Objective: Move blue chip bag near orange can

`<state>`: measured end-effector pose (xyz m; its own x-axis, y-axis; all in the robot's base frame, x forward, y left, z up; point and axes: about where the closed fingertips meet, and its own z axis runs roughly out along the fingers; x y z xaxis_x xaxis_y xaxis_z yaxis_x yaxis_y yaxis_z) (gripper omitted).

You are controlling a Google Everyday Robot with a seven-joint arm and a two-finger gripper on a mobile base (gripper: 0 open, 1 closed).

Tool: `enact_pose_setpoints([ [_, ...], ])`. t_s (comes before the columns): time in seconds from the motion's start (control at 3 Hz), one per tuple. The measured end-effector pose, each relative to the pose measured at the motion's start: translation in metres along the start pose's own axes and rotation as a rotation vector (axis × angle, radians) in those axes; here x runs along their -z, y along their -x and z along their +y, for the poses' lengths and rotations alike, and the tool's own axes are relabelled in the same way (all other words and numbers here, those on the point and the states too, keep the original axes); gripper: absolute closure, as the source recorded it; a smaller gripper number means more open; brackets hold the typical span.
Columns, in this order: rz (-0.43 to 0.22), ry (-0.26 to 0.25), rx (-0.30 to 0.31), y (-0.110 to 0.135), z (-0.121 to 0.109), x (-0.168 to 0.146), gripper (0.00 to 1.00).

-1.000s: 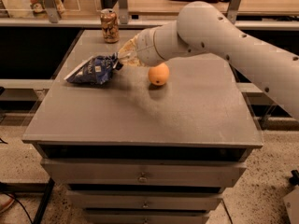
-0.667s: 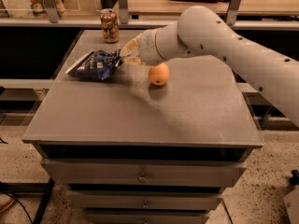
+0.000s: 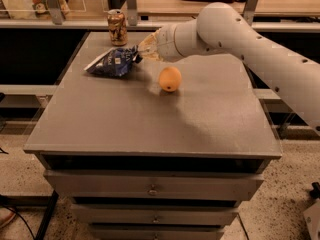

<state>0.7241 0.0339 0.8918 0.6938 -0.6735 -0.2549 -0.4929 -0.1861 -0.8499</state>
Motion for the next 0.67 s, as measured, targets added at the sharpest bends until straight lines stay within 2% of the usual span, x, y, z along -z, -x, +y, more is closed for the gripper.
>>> enact_pose_setpoints([
  [0.67,0.048,-0.03,-0.007,-0.03,-0.018,0.001,1.0],
])
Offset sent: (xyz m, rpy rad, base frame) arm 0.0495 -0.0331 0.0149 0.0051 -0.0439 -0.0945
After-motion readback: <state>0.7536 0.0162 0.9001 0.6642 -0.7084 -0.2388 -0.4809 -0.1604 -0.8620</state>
